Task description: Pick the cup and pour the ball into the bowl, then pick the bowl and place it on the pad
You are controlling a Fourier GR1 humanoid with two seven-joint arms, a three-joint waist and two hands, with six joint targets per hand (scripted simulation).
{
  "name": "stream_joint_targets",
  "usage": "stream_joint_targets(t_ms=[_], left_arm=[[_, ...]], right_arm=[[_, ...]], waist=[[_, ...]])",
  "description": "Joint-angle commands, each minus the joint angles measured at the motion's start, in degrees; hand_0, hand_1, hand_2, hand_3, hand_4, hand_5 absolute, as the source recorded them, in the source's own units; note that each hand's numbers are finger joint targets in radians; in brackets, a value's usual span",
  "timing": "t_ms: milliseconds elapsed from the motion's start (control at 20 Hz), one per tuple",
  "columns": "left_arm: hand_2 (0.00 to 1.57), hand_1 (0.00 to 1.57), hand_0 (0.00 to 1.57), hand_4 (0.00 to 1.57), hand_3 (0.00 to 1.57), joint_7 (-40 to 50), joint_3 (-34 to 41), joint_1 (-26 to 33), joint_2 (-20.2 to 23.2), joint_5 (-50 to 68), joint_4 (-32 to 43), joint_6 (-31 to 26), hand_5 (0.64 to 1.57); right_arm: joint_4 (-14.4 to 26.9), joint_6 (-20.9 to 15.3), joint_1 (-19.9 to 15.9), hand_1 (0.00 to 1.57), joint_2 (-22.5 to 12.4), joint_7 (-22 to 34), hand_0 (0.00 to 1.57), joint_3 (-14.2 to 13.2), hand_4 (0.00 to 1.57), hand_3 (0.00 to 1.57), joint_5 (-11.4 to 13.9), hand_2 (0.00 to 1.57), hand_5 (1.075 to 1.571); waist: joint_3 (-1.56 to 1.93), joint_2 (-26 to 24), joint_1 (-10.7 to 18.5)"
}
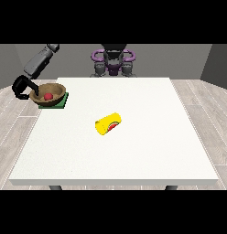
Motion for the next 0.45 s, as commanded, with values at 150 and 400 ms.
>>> stream_joint_targets(t_ms=[150,400], left_arm=[[0.0,0.0,0.0,0.0,0.0,-0.32,-0.6,3.23,-1.73,0.27,-2.16,0.57,1.515],[0.0,0.0,0.0,0.0,0.0,-1.85,-1.59,2.66,-1.99,-1.47,3.33,1.09,1.515]], right_arm=[[1.6,0.65,-0.88,0.48,-2.08,0.99,0.48,0.21,0.0,0.69,0.16,0.54,1.513],[-1.17,2.02,-4.86,0.13,-2.41,6.46,0.13,0.55,0.0,0.38,-1.26,0.28,1.467]], waist=[[-0.03,-1.85,-0.08],[-0.11,-4.72,-2.77]])
